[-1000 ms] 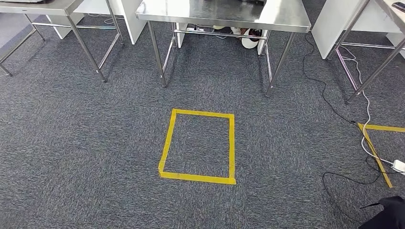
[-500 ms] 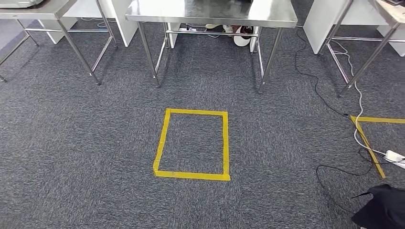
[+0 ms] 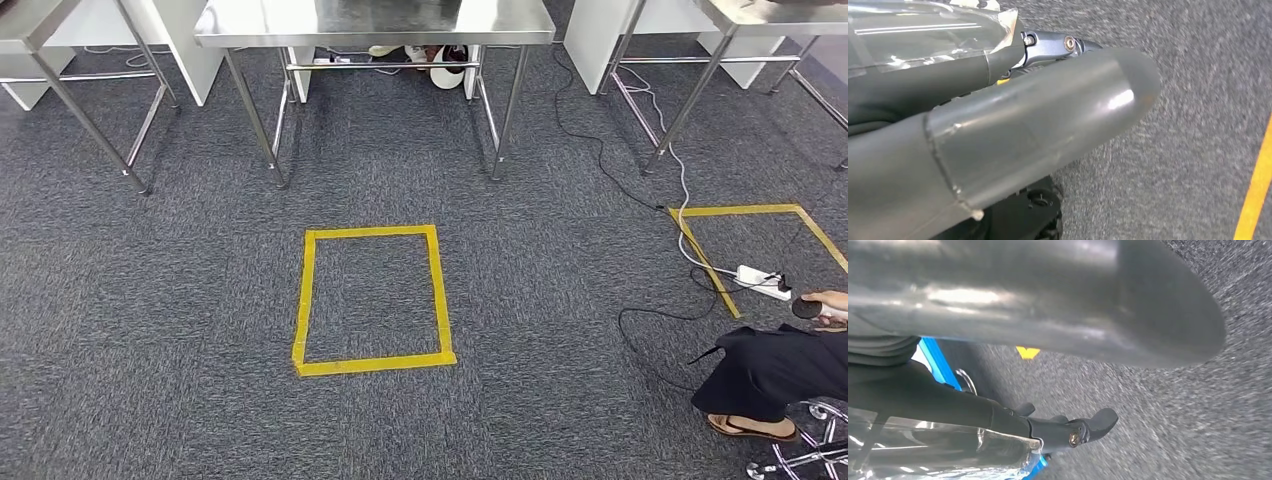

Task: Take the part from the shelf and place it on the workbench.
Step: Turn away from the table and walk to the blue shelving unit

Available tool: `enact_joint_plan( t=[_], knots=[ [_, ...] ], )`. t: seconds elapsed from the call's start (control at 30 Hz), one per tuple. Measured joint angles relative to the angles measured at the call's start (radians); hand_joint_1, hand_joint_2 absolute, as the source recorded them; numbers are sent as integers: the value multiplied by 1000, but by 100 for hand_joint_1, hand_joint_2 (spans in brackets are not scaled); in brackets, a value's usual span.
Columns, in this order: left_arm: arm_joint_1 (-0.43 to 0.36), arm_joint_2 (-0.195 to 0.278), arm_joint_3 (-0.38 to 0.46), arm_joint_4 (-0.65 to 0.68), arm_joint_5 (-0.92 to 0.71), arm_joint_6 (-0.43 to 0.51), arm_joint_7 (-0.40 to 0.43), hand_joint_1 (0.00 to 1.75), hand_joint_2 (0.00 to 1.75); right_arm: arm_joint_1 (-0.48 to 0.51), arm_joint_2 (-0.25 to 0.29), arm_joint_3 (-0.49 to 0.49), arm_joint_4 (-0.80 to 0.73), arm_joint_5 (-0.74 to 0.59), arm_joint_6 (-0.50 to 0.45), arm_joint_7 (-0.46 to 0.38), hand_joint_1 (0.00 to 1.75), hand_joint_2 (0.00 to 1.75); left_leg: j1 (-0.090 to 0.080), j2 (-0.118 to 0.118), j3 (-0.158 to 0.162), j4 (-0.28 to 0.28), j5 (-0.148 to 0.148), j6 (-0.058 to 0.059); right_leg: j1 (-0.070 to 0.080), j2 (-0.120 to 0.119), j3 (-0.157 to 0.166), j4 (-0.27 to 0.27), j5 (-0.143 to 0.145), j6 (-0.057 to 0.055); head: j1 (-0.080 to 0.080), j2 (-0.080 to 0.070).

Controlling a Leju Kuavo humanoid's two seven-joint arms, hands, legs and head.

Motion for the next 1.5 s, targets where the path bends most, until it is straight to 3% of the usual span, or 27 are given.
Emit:
enact_joint_plan(
  t=[0.03,0.1,0.17,0.23,0.33,0.37,0.4,0.43,0.47,0.53,0.6,0.63,0.67,0.73,0.8,0.87,0.9,0.93,1.0,1.07,1.1,1.23,1.3,1.4,1.43,1.47,1.5],
  knots=[
    [0,0,0,0,3,-3,-1,0,0,-1,0,-4,0,-5,7,0,0,0,-2,8,0,2,-2,-5,2,-16,33,-63,19,0,0,0],
    [-1,-1,0,0,13,-9,-4,0,0,-3,1,-15,0,-25,28,-10,0,0,-7,21,2,6,-6,-17,7,-29,56,-118,33,-16,-1,0],
    [-3,-2,1,0,23,-13,-8,0,0,-1,3,-34,0,-60,50,-32,0,0,-6,29,4,6,-9,-29,7,-13,52,-118,38,-35,-2,0],
    [-3,-2,2,0,28,-14,-12,0,0,1,7,-67,0,-120,74,-62,0,0,-1,6,-6,34,-35,-41,0,1,54,-121,44,-49,-3,0],
    [1,-2,7,0,33,-13,-17,0,0,-3,16,-137,0,-213,108,-108,0,0,3,-47,-81,208,-138,-50,0,23,51,-121,52,-64,-5,0],
    [2,-2,8,0,33,-13,-18,0,0,-4,20,-159,0,-231,115,-119,0,0,3,-52,-108,266,-160,-50,1,32,49,-120,53,-65,-4,0],
    [3,-2,9,0,35,-12,-18,0,0,-4,24,-179,0,-242,120,-126,0,0,3,-55,-122,295,-162,-50,3,42,49,-119,54,-66,-4,0],
    [3,-2,10,0,36,-11,-19,0,0,-4,27,-194,0,-249,123,-132,0,0,3,-57,-119,287,-143,-49,4,52,49,-118,54,-66,-4,0],
    [3,-2,10,0,38,-11,-20,0,0,-4,31,-207,0,-254,125,-134,0,0,4,-61,-98,241,-109,-46,4,63,50,-118,54,-66,-4,0],
    [3,-1,10,0,40,-11,-21,0,0,-5,36,-227,0,-262,128,-137,0,0,8,-96,-38,107,-41,-40,7,85,49,-113,53,-64,-4,0],
    [3,-1,11,0,41,-11,-22,0,0,-8,42,-245,0,-273,128,-136,0,0,8,-124,-8,33,-18,-35,10,104,40,-109,55,-56,-4,0],
    [2,-1,11,0,41,-12,-23,0,0,-8,44,-253,0,-279,128,-135,0,0,5,-124,-7,27,-20,-31,10,112,34,-108,58,-49,-3,0],
    [2,-2,11,0,41,-13,-23,0,0,-7,46,-262,0,-284,128,-134,0,0,3,-114,-9,25,-17,-25,10,121,26,-109,61,-42,-3,0],
    [1,-4,11,0,42,-14,-24,0,0,-5,48,-275,0,-291,127,-129,0,0,2,-93,-8,16,-8,-9,9,101,9,-88,51,-33,-2,0],
    [2,-4,12,0,42,-14,-25,0,0,-7,51,-285,0,-294,126,-125,0,0,3,-68,-9,9,-2,3,8,57,-39,5,3,-36,3,0],
    [4,-4,15,0,42,-14,-25,0,0,-9,53,-292,0,-295,126,-125,0,0,1,-41,-13,9,-2,7,6,36,-102,138,-52,-37,6,0],
    [4,-4,15,0,42,-14,-25,0,0,-8,53,-295,0,-295,126,-125,0,0,0,-29,-14,9,-2,7,6,32,-116,176,-63,-33,6,0],
    [4,-4,16,0,42,-14,-25,0,0,-7,54,-298,0,-295,126,-125,0,0,0,-18,-14,9,-1,7,5,30,-111,176,-58,-26,7,0],
    [3,-6,16,0,42,-14,-25,0,0,-5,53,-302,0,-295,126,-125,0,0,0,2,-12,10,-2,4,4,11,-40,63,-16,-12,7,0],
    [2,-6,16,0,42,-14,-25,0,0,-7,53,-303,0,-295,126,-125,0,0,-1,15,-9,10,-3,1,4,-22,31,-60,21,-7,8,0],
    [2,-7,16,0,42,-14,-25,0,0,-7,53,-303,0,-295,126,-125,0,0,-2,18,-8,10,-3,-1,4,-35,49,-90,29,-7,8,0],
    [2,-6,16,0,42,-14,-25,0,0,-9,53,-303,0,-295,126,-125,0,0,-5,23,-8,11,-4,-5,7,-42,55,-106,31,-12,8,0],
    [1,-6,17,0,42,-16,-25,0,0,-10,54,-306,0,-301,125,-124,0,0,-7,34,-6,13,-8,-18,9,-31,56,-118,36,-29,4,0],
    [2,-7,19,0,43,-23,-25,0,0,-8,57,-321,0,-312,118,-123,0,0,1,-30,-85,208,-124,-47,4,23,51,-123,52,-66,0,0],
    [4,-7,19,0,43,-25,-26,0,0,-9,58,-324,0,-313,116,-123,0,0,2,-55,-117,283,-159,-50,5,38,49,-123,55,-71,-1,0],
    [4,-7,19,0,44,-26,-26,0,0,-8,59,-326,0,-313,116,-123,0,0,3,-57,-125,299,-153,-51,6,49,49,-122,55,-72,-1,0],
    [4,-6,19,0,44,-26,-26,0,0,-7,59,-328,0,-314,115,-123,0,0,5,-59,-114,274,-128,-50,6,60,50,-120,55,-72,-1,0]
  ],
)
